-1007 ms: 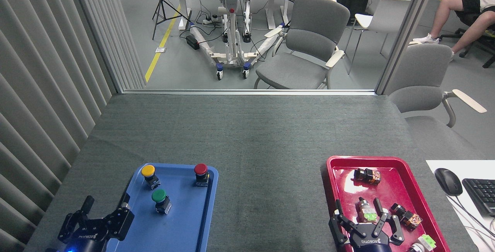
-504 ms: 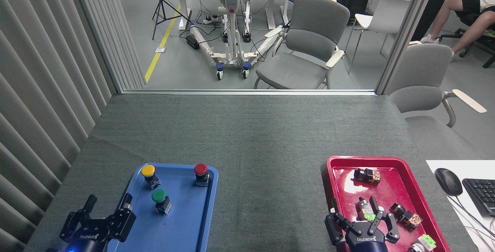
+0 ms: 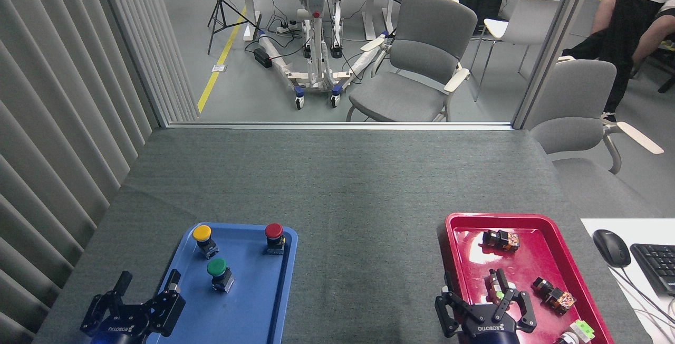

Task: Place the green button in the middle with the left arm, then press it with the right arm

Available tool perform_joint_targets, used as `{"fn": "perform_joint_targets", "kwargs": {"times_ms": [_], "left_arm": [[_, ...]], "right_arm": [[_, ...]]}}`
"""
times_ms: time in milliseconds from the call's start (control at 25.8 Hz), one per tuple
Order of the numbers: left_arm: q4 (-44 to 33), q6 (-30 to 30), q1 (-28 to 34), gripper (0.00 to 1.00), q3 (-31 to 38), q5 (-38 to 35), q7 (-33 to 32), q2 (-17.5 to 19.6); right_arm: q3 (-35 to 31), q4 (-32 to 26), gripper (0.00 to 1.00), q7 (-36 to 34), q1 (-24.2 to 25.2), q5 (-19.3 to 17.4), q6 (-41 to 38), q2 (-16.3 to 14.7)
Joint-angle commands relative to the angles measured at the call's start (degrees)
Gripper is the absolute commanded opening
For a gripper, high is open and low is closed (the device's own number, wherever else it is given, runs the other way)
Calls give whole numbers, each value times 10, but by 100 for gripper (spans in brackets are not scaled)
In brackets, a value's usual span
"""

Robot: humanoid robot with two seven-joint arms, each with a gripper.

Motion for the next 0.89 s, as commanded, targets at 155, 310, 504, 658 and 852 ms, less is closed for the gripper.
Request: {"fn": "perform_joint_targets", "kwargs": {"times_ms": [155, 310, 504, 658, 852], "left_arm": [[0, 0, 3, 99, 0, 0, 1, 1], [4, 0, -4, 99, -4, -2, 0, -1], [25, -1, -8, 99, -18, -13, -4, 2], [48, 0, -23, 99, -51, -73, -4, 2], [109, -5, -57, 99, -88, -120, 1, -4]], "right_arm": [[-12, 7, 100, 0, -5, 2, -3, 3], [-11, 7, 100, 0, -4, 2, -4, 4], [-7, 6, 100, -3, -2, -1, -4, -3], [-11, 6, 99, -11, -2, -4, -14, -5], [-11, 7, 100, -11, -2, -3, -15, 0]]}}
